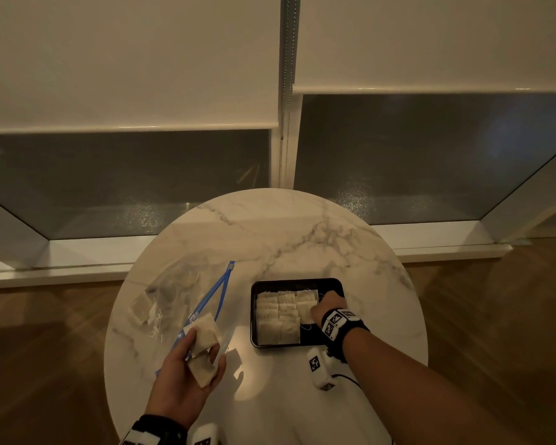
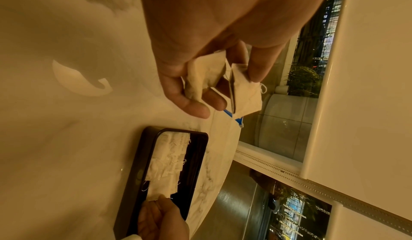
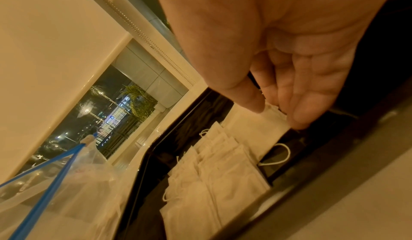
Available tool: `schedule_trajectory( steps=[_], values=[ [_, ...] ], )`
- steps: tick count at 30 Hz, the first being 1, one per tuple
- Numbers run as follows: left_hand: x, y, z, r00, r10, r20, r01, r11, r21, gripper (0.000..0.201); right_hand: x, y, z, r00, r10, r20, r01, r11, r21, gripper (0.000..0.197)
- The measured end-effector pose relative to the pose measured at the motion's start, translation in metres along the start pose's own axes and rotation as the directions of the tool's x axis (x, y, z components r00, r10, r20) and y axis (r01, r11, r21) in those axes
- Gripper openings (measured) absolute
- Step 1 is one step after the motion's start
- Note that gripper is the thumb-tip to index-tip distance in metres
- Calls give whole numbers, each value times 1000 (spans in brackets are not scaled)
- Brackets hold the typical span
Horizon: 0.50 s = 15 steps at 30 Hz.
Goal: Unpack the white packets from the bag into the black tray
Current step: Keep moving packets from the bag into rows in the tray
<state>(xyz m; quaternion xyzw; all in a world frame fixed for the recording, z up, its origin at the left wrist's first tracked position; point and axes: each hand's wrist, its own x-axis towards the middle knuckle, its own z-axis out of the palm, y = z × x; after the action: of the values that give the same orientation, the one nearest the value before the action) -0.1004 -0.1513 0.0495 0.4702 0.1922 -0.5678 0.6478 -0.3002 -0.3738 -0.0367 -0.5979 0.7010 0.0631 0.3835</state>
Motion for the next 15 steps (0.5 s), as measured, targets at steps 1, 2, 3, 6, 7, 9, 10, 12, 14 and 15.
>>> schedule_trajectory(
  steps=[1, 2, 3, 6, 7, 9, 10, 12, 14, 15],
  values=[
    [0, 0, 0, 1000, -2, 1, 2, 1000, -2, 20, 0, -1, -1, 1000, -4, 1, 4, 1000, -1, 21],
    [0, -1, 0, 1000, -2, 0, 2, 1000, -4, 18, 1, -1, -2, 1000, -8, 4, 8, 1000, -3, 21],
    [0, -1, 0, 1000, -1, -2, 1, 1000, -8, 17, 2, -1, -3, 1000, -13, 10, 13, 1000, -6, 22],
    [0, -2, -1, 1000, -1, -1, 1, 1000, -18, 16, 2, -2, -4, 1000, -10, 22, 10, 1000, -16, 23],
    [0, -2, -1, 1000, -1, -1, 1, 1000, -20, 16, 1, -3, -5, 1000, -7, 23, 8, 1000, -18, 21],
    [1, -3, -2, 1000, 0, 0, 0, 1000, -21, 15, -2, -4, -7, 1000, 2, 20, -1, 1000, -18, 11],
    [1, -3, -1, 1000, -1, -2, 1, 1000, -20, 16, -3, -4, -8, 1000, 10, 23, -10, 1000, -16, 12],
    [1, -4, -1, 1000, 1, -10, -1, 1000, -14, 17, -4, -5, -8, 999, 18, 43, -17, 1000, -22, 10],
    [1, -4, -2, 1000, 8, -21, -8, 1000, -14, 18, -3, -4, -7, 997, 27, 67, -25, 999, -33, 19],
    [1, -4, -3, 1000, 11, -23, -11, 1000, -16, 19, -3, -4, -6, 997, 30, 68, -27, 999, -44, 24]
  ],
)
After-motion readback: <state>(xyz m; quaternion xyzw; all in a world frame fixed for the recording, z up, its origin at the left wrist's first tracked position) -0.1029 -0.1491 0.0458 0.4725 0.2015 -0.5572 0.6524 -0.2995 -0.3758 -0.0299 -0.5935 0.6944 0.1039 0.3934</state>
